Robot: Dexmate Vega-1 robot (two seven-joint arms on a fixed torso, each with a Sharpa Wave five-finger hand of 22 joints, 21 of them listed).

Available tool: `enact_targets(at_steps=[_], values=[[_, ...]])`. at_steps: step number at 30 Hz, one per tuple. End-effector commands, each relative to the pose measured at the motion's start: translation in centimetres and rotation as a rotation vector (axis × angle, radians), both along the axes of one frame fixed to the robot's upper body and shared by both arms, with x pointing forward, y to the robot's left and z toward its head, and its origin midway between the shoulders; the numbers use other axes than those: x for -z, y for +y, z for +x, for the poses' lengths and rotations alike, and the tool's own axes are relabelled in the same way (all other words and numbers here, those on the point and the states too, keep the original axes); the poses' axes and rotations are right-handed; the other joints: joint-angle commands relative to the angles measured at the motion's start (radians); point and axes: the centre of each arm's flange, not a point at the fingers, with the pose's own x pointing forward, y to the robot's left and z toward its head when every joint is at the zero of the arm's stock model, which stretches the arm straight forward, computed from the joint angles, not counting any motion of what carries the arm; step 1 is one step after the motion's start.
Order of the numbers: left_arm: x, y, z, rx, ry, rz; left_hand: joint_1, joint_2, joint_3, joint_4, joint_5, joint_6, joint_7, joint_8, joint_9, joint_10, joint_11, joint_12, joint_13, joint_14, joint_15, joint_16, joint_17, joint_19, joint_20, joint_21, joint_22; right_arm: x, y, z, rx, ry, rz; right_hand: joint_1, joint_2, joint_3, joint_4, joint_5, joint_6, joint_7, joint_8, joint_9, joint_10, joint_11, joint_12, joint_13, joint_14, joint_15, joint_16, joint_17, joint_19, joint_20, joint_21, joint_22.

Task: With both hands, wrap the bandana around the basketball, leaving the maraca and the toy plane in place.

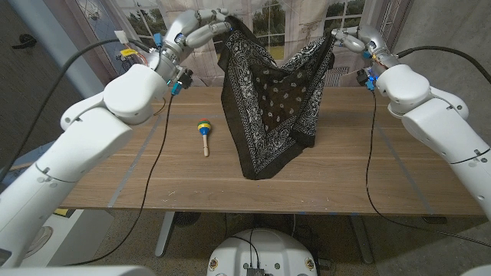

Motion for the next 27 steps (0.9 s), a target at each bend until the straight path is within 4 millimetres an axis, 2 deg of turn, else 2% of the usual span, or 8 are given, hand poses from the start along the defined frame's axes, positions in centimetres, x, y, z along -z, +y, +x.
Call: enact_targets(at_steps=[1, 8, 19, 20, 23, 27], values=[[0.3, 1.4, 1.6, -0.191, 0.073, -0.019, -0.001, 0.010, 0.007, -0.001, 0.007, 0.014, -0.013, 0.216, 0.385, 0.003, 0.003, 0.002, 0.004, -0.001, 0.009, -0.006, 0.002, -0.004, 0.002, 0.005, 0.003, 0.2, 0.5, 3.9, 0.017, 0.069, -0.008, 0.043, 0.029, -0.006, 0.000, -0.007, -0.003, -0.003, 0.000, -0.001, -0.006, -0.001, 0.006, 0.000, -0.004, -0.111, 0.002, 0.002, -0.004, 0.001, 0.004, -0.001], [0.8, 1.7, 3.1, -0.237, 0.121, -0.002, 0.000, 0.008, 0.010, -0.002, 0.007, 0.014, -0.010, 0.212, 0.374, 0.000, 0.008, 0.001, 0.005, -0.003, 0.009, -0.007, 0.002, -0.002, 0.001, 0.007, 0.003, 0.3, 1.2, 5.5, 0.025, 0.096, -0.023, 0.044, 0.029, -0.008, -0.001, -0.008, -0.001, -0.004, 0.000, -0.003, -0.010, -0.003, 0.006, 0.000, -0.006, -0.109, 0.001, 0.002, -0.005, 0.000, 0.005, -0.001], [1.9, 1.6, 5.8, -0.452, 0.158, -0.013, 0.002, 0.005, 0.015, -0.008, 0.004, 0.011, -0.008, 0.195, 0.340, 0.001, 0.007, 0.000, 0.005, -0.003, 0.011, -0.007, 0.000, 0.005, -0.004, 0.013, 0.002, 0.6, 2.4, 8.8, 0.030, 0.114, -0.042, 0.047, 0.026, -0.013, -0.004, -0.009, 0.002, -0.006, 0.000, -0.007, -0.005, -0.004, 0.010, -0.001, -0.005, -0.111, 0.002, 0.002, -0.007, -0.002, 0.007, -0.001], [1.8, 1.5, 6.1, -0.462, 0.164, -0.008, 0.002, 0.004, 0.015, -0.008, 0.003, 0.011, -0.007, 0.194, 0.338, 0.002, 0.007, 0.001, 0.005, -0.003, 0.010, -0.007, 0.000, 0.006, -0.004, 0.014, 0.002, 0.6, 2.6, 9.2, 0.036, 0.114, -0.041, 0.046, 0.025, -0.014, -0.004, -0.010, 0.003, -0.006, 0.000, -0.008, -0.002, -0.013, 0.011, -0.001, -0.005, -0.113, 0.002, 0.001, -0.008, -0.004, 0.007, -0.001], [1.6, 1.2, 7.2, -0.477, 0.178, -0.002, 0.001, 0.000, 0.015, -0.010, -0.001, 0.006, -0.011, 0.187, 0.325, 0.005, 0.005, 0.002, 0.006, 0.002, 0.006, -0.005, 0.000, 0.014, -0.008, 0.018, 0.002, 0.9, 2.7, 10.4, 0.040, 0.117, -0.041, 0.042, 0.023, -0.017, -0.001, -0.011, 0.001, -0.011, -0.001, -0.010, -0.004, -0.013, 0.011, -0.001, -0.005, -0.116, 0.000, -0.001, -0.011, -0.008, 0.007, -0.001], [1.1, 0.8, 8.6, -0.471, 0.204, 0.011, 0.001, -0.006, 0.015, -0.015, -0.009, 0.011, -0.004, 0.183, 0.312, 0.009, 0.003, 0.003, 0.006, 0.005, 0.006, -0.005, -0.002, 0.018, -0.010, 0.021, 0.001, 1.4, 2.5, 12.2, 0.039, 0.135, -0.011, 0.040, 0.021, -0.018, 0.001, -0.011, 0.004, -0.013, -0.001, -0.012, -0.003, -0.013, 0.013, -0.001, -0.003, -0.117, -0.003, -0.005, -0.010, -0.012, 0.009, -0.001]])
